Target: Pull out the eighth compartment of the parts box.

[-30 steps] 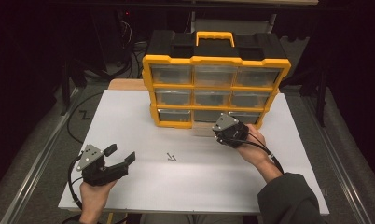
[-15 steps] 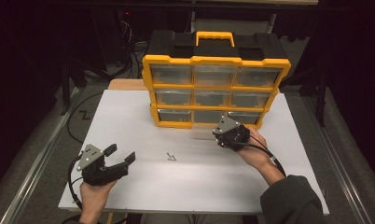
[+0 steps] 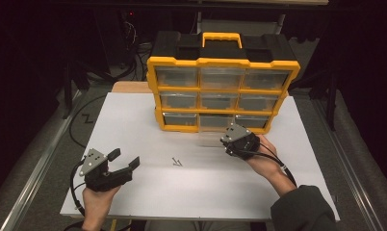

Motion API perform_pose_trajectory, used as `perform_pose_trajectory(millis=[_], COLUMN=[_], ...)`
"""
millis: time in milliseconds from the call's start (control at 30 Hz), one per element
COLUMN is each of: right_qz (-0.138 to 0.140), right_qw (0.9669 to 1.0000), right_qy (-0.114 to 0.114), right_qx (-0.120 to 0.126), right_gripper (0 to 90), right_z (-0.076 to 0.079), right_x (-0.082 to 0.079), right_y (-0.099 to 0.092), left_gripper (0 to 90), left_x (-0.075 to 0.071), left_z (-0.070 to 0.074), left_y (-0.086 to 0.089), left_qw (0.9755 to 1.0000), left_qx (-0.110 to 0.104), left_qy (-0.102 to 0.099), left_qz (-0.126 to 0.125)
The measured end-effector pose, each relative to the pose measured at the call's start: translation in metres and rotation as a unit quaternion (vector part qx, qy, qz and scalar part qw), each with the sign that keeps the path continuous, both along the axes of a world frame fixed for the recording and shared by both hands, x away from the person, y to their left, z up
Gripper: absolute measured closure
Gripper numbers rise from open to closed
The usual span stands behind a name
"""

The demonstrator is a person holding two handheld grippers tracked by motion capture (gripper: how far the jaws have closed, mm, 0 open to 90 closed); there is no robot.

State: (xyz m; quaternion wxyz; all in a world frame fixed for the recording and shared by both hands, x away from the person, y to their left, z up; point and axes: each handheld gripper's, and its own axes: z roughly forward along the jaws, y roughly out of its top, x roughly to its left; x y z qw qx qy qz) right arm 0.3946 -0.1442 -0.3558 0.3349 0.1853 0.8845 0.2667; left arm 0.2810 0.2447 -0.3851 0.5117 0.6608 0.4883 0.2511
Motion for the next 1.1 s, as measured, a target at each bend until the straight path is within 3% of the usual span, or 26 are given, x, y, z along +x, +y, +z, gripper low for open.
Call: perform_pose_trajectory(millis=[167,233,333,567,900,1100], right_qz=[0.013,0.011,0.014,0.014,0.013,0.013], right_qw=[0.9999,0.9999,0.9998,0.9998,0.9998,0.9994], right_qy=[0.008,0.0,0.006,0.004,-0.007,-0.019], right_qx=[-0.002,-0.008,0.016,0.014,-0.015,-0.024], right_gripper=[59.2,59.0,61.0,60.2,59.5,62.2], right_z=[-0.001,0.0,0.004,0.006,-0.004,-0.004], right_x=[-0.006,-0.01,-0.012,-0.017,-0.007,-0.011], right_y=[0.002,0.002,-0.001,-0.003,0.003,0.002], left_gripper=[21.8,21.8,21.7,21.8,21.8,21.7], left_x=[0.0,0.0,0.0,0.0,0.0,0.0], left_z=[0.0,0.0,0.0,0.0,0.0,0.0], left_y=[0.0,0.0,0.0,-0.001,0.0,0.0], left_qw=[1.0,1.0,1.0,1.0,1.0,1.0], left_qx=[0.0,0.002,0.002,0.004,0.001,0.001], left_qy=[0.0,0.001,0.0,0.0,0.0,-0.001], left_qz=[0.001,0.001,0.0,0.0,0.002,0.003])
